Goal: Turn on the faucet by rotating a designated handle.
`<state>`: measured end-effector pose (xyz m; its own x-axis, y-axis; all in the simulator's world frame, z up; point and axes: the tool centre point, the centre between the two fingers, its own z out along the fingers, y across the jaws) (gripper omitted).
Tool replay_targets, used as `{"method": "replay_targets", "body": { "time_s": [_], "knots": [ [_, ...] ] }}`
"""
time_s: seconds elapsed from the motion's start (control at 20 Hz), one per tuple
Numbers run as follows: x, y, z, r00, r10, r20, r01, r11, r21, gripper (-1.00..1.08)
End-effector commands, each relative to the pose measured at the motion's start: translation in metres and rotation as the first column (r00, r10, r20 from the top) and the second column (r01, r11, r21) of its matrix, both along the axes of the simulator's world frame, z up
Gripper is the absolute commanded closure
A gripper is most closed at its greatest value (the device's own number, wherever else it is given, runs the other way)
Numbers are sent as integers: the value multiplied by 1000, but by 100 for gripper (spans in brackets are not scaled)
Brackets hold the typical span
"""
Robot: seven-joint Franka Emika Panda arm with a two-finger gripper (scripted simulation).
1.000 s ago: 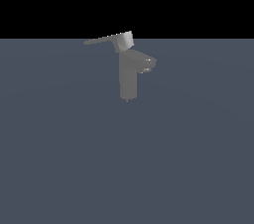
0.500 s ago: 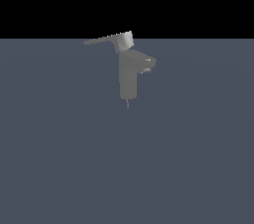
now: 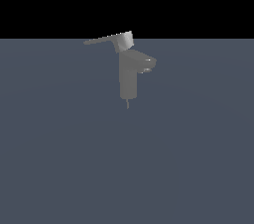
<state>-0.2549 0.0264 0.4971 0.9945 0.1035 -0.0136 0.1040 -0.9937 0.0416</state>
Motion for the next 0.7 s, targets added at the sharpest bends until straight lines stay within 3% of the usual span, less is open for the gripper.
{"method": "replay_targets", "body": {
  "time_s": [0.0,0.35,0.65],
  "knots": [
    [5,1,1,1000,-16,-3,16,1000,6,108],
    [30,5,2,995,-100,-19,101,994,36,108],
    [66,11,1,974,-220,-50,223,973,64,108]
  ]
}}
